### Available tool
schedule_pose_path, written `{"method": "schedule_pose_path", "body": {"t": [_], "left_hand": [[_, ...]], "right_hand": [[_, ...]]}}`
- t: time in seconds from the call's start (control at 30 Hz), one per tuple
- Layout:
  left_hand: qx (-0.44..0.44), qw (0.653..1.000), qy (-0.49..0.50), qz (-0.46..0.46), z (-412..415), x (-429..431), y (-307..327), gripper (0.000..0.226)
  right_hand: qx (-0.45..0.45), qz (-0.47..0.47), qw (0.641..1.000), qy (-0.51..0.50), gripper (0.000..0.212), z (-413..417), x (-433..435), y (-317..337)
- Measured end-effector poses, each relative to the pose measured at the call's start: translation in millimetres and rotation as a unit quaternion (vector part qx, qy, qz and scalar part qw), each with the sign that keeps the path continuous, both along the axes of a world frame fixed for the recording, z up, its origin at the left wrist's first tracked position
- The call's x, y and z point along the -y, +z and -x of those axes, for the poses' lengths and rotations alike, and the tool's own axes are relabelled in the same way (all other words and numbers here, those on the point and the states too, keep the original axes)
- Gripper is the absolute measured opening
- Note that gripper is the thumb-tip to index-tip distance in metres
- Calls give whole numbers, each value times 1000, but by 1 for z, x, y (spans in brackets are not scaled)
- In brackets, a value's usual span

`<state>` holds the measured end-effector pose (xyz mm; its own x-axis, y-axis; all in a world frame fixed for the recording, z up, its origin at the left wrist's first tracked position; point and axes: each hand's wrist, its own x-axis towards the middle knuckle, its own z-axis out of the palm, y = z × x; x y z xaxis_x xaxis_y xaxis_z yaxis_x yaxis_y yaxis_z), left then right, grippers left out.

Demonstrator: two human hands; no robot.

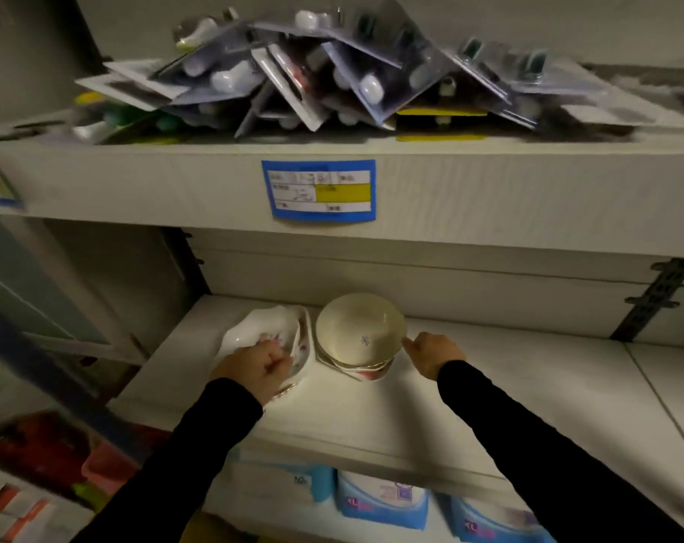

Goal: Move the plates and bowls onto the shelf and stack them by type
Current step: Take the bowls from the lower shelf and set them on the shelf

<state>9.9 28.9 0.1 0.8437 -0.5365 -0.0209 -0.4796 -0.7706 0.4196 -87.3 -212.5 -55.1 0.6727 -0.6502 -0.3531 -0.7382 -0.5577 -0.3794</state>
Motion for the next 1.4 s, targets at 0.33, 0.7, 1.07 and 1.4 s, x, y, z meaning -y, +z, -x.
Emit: {"method": "schedule_pose_path", "body": {"t": [0.33,0.7,1.07,1.4], "left_hand": [[12,998,52,-43,-76,-58,-26,43],[-69,983,101,-138,-121,-75,-57,50],[-165,971,87,-152,-134,-60,-76,48],[-218,964,137,-73,-143,-58,-82,25]], "right_hand": [[-70,37,993,-84,39,-47,-10,-9],[-18,59,996,-63,42,-37,-10,16],[64,77,988,-118,32,33,-25,27],[66,75,980,-172,36,74,-41,23]]}}
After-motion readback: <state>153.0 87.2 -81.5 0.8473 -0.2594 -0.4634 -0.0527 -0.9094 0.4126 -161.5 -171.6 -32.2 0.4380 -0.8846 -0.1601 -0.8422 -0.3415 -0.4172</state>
